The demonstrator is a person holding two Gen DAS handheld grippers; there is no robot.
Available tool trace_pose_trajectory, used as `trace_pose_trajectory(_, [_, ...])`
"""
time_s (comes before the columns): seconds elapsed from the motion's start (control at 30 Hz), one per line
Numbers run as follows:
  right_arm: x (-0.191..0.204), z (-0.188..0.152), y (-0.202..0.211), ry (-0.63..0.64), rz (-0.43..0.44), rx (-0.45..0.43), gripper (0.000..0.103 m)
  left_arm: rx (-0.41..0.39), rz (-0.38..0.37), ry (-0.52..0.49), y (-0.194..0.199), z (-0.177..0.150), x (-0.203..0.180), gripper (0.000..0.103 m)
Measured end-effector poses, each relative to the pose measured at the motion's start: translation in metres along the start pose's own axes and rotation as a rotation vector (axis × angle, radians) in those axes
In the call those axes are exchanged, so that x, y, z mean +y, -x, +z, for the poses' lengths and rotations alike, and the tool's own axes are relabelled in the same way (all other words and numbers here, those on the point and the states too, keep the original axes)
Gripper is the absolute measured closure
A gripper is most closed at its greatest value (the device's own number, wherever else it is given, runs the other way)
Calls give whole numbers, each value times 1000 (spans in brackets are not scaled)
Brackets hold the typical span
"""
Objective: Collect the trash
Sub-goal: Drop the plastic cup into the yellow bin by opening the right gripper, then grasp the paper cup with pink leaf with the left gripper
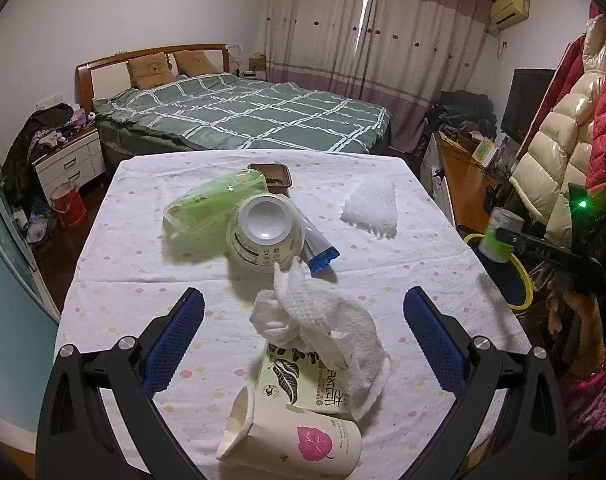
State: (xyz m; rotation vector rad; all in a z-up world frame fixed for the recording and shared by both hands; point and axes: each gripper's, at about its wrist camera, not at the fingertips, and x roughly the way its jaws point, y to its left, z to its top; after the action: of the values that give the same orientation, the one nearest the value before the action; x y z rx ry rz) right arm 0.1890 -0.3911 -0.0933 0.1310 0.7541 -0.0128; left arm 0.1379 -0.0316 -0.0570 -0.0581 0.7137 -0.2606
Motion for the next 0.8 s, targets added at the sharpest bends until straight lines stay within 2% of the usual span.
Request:
trace_pose_trajectory(0.17, [-65, -11, -29, -102, -116, 86, 54, 15, -5, -9, -7, -1, -5, 5])
trace_pose_trajectory(0.3, [-97, -27, -57, -162, -158, 168, 54, 23, -3, -17, -10, -1, -9, 5])
trace_pose_trajectory(0.53, [-114, -44, -83, -200, -193, 232, 53, 24, 4, -23, -11, -1, -8, 5])
trace_pose_trajectory(0.67, [-117, -48, -86, -204, -204, 242, 44, 25, 4, -23, -11, -2, -8, 5])
trace_pose_trajectory(0.8, [-111, -46, -80, -198, -209, 234, 44, 31, 5, -26, -11, -4, -6, 5])
